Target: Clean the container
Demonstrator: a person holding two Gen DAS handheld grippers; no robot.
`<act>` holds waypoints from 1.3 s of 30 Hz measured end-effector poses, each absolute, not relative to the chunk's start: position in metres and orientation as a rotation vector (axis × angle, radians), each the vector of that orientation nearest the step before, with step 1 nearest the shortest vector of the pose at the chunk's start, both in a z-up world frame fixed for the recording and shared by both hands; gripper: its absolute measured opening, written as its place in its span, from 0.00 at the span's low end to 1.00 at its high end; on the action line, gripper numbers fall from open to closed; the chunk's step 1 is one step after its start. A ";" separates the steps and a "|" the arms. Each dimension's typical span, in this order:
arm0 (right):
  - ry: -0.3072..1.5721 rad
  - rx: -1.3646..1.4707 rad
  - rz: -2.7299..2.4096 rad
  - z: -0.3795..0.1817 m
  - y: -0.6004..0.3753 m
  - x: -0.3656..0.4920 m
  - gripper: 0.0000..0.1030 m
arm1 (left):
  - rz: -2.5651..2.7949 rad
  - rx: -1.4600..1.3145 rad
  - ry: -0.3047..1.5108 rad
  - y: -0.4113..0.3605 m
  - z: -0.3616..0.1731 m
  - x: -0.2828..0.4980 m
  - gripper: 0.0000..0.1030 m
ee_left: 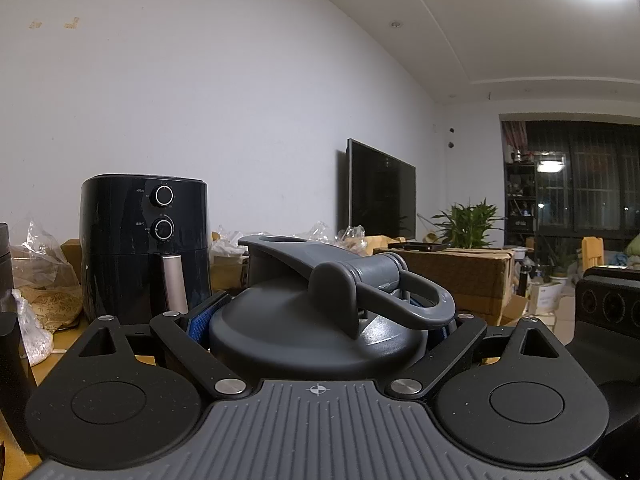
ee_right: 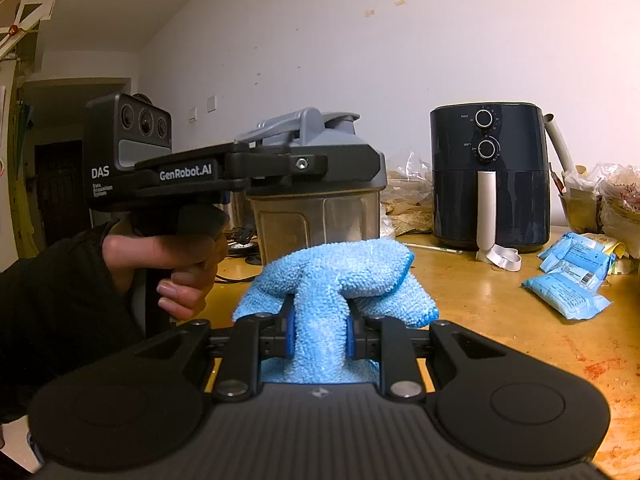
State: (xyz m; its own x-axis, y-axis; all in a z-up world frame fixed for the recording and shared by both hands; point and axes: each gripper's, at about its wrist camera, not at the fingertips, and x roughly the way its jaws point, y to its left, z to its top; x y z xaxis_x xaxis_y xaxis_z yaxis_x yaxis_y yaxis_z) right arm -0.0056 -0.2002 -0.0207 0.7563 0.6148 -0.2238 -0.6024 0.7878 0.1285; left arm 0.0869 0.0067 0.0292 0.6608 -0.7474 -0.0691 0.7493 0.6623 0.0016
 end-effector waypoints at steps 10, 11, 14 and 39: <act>0.208 0.049 0.667 -0.005 -0.204 -0.006 0.17 | -0.847 0.034 0.066 0.009 0.030 0.087 0.92; 0.203 0.052 0.668 -0.003 -0.205 -0.006 0.17 | -0.847 0.034 0.067 0.009 0.030 0.087 0.92; 0.186 0.051 0.674 0.003 -0.206 -0.006 0.18 | -0.847 0.035 0.068 0.009 0.030 0.087 0.92; 0.213 0.017 0.689 0.017 -0.206 -0.002 0.18 | -0.841 0.038 0.074 0.001 0.032 0.087 0.92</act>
